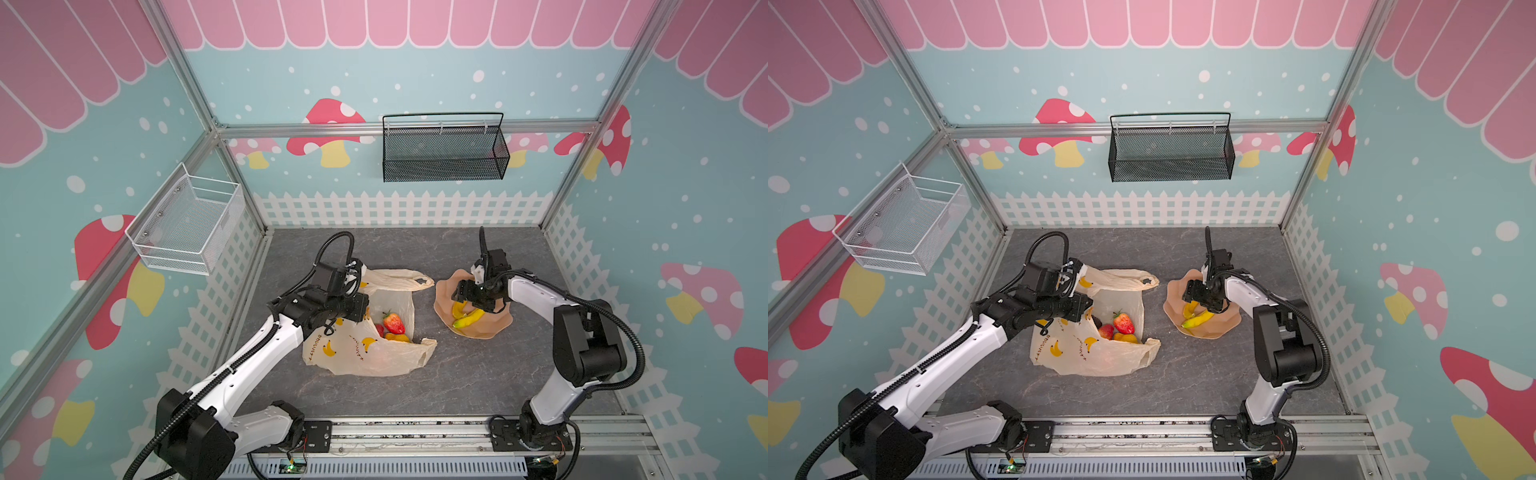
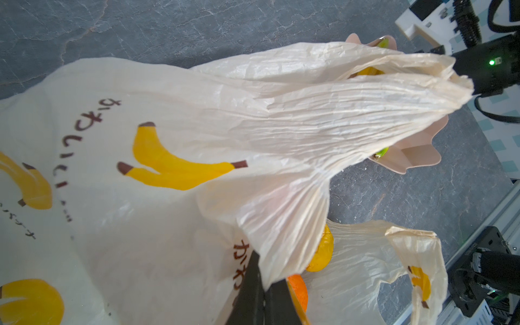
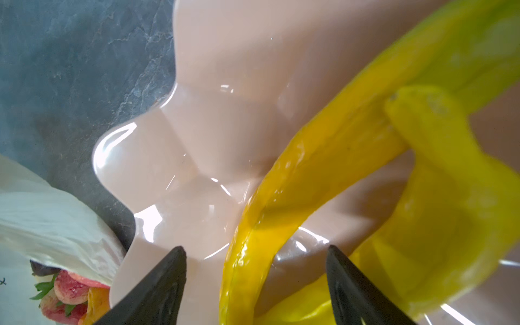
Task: Place the fruits into the plastic bag
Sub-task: Pick up the fruit from the plate.
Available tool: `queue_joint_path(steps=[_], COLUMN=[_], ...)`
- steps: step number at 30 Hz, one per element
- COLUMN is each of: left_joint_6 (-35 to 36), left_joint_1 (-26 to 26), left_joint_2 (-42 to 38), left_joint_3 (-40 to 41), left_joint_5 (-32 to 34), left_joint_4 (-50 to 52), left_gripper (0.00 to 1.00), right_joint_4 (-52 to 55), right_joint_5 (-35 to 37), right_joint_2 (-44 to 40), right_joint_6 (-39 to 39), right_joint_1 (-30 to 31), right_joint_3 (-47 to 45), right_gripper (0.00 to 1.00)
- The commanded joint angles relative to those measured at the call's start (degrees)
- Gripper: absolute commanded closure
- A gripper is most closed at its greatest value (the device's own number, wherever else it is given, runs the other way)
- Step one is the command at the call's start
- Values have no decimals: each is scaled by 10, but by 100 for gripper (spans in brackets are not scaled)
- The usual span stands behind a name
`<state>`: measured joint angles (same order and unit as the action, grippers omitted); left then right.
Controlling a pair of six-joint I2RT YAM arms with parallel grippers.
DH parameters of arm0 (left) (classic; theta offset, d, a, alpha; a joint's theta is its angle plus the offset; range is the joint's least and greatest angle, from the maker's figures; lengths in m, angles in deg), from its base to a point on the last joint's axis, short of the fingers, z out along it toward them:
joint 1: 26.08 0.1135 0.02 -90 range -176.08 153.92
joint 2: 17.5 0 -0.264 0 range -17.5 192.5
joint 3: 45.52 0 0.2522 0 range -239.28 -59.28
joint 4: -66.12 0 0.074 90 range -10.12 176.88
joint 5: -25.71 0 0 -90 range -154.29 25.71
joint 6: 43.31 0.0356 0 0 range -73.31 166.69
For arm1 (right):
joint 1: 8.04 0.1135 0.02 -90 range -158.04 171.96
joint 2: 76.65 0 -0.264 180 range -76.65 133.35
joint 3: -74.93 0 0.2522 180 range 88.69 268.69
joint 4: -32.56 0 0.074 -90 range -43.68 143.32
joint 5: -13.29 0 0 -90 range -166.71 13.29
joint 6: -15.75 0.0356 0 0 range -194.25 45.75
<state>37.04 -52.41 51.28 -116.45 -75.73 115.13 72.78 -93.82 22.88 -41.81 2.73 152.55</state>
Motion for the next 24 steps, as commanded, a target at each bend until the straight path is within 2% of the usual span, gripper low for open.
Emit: queue_joint_path(steps=[1, 24], left_joint_6=[4, 2], left_joint_1=[0, 0], left_joint_2=[-7, -1], left_joint_3=[-11, -10], left_joint_5=[-9, -7], left_joint_4=[-6, -11], left_gripper=[100, 100], right_joint_4=[-16, -47], right_joint_5=[14, 46], right_joint_2=[19, 64], right_joint_6=[13, 33], right_joint_1=[-2, 3], right_joint_3=[18, 12], right_gripper=[24, 42])
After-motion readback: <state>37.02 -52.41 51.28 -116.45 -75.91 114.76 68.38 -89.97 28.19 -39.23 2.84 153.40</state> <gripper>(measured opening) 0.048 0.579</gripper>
